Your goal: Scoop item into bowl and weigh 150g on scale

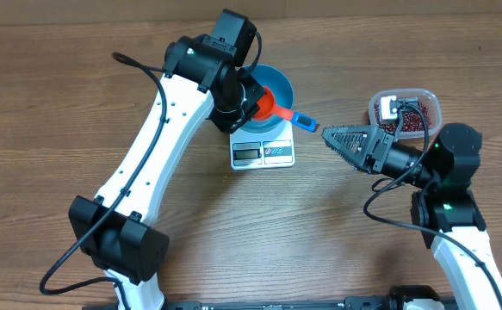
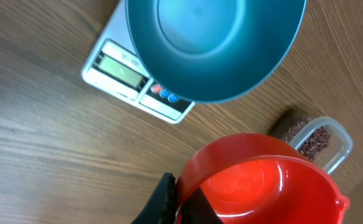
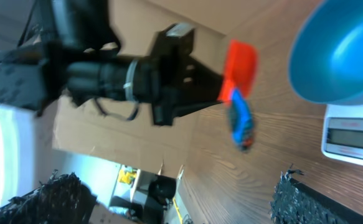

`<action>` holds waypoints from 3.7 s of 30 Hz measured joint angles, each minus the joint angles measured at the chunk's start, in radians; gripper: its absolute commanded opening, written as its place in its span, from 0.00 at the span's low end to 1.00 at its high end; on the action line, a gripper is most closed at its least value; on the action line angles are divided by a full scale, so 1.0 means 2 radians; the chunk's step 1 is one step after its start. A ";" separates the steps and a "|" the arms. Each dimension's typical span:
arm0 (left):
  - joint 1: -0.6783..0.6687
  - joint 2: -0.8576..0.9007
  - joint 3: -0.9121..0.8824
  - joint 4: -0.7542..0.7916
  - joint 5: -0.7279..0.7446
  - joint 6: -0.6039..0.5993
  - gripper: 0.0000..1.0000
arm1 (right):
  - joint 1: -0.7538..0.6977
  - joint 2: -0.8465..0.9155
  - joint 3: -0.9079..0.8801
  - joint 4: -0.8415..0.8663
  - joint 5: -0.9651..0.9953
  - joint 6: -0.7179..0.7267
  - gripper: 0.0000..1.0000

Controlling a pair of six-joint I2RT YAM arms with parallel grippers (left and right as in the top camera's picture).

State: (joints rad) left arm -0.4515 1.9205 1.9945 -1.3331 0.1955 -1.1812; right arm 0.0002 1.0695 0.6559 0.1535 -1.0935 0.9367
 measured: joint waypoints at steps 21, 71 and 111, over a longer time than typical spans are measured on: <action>-0.035 0.000 0.000 -0.037 0.041 -0.103 0.04 | 0.000 0.018 0.000 -0.006 0.024 -0.009 1.00; -0.087 0.000 0.000 -0.012 0.010 -0.192 0.04 | 0.011 0.018 0.000 -0.006 0.067 0.003 0.53; -0.093 0.000 0.001 -0.012 0.010 -0.194 1.00 | 0.011 0.019 0.000 -0.022 0.079 0.003 0.04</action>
State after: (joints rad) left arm -0.6369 1.9202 1.9965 -1.3567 0.2161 -1.5696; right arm 0.0223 1.1065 0.6559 0.1104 -0.9360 0.9424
